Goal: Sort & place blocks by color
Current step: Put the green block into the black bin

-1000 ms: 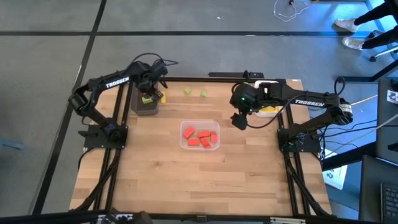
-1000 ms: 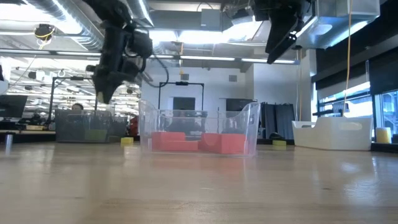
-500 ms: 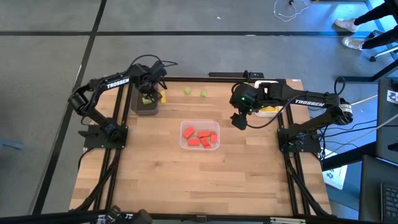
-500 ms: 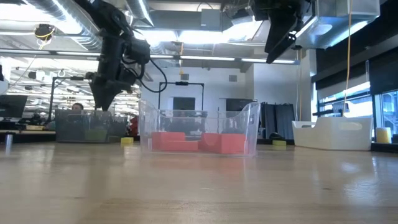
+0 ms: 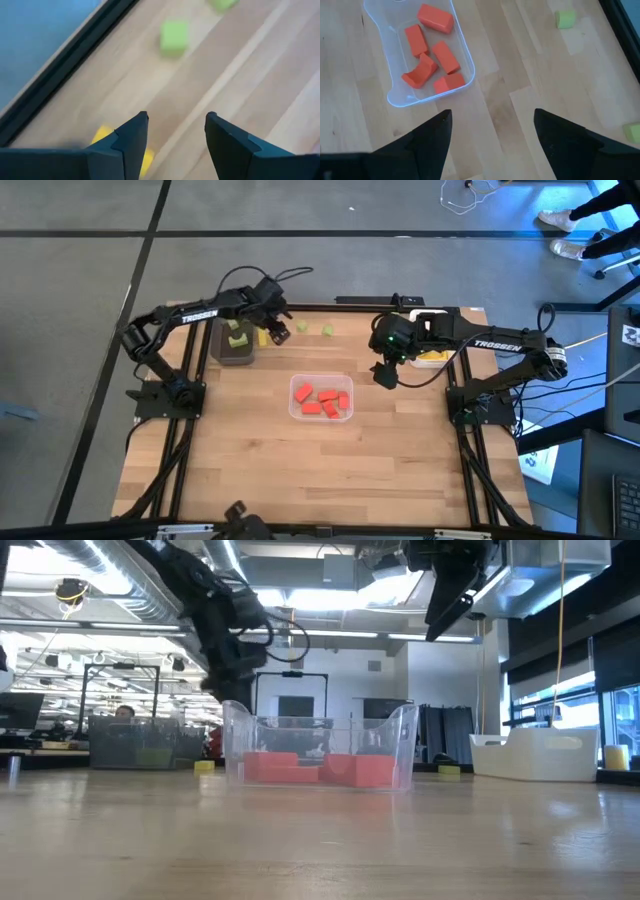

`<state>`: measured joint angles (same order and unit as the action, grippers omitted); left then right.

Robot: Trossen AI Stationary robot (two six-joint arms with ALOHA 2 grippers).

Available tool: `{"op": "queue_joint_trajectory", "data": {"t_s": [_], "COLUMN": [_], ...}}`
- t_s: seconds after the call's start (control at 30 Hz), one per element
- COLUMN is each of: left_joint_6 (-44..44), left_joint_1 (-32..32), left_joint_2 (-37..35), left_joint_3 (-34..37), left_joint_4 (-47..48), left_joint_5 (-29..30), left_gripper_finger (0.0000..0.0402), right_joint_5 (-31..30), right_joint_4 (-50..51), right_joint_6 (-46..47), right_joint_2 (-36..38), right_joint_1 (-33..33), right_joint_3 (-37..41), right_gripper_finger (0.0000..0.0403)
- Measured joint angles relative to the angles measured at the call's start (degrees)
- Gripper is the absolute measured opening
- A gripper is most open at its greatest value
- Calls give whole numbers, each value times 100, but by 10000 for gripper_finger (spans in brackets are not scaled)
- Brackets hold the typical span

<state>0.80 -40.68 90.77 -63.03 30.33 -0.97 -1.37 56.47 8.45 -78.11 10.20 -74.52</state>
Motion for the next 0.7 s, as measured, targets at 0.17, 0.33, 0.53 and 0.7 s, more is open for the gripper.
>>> {"op": "queue_joint_trajectory", "data": {"t_s": [0.17, 0.33, 0.53, 0.7], "left_joint_6": [-268, -289, -286, -286], "left_joint_1": [118, 218, 306, 292], "left_joint_2": [461, 820, 1189, 1374], "left_joint_3": [5, 5, 5, 5], "left_joint_4": [-831, -1453, -1917, -2103], "left_joint_5": [-472, -427, 92, 302], "left_gripper_finger": [185, 185, 186, 186], "right_joint_5": [0, -2, -2, -2], "right_joint_4": [-17, -80, -162, -164], "right_joint_6": [2, 4, -2, 2], "right_joint_2": [0, 0, 0, -2], "right_joint_1": [0, 2, 2, 2], "right_joint_3": [0, 0, 0, 0], "right_gripper_finger": [281, 281, 281, 281]}}
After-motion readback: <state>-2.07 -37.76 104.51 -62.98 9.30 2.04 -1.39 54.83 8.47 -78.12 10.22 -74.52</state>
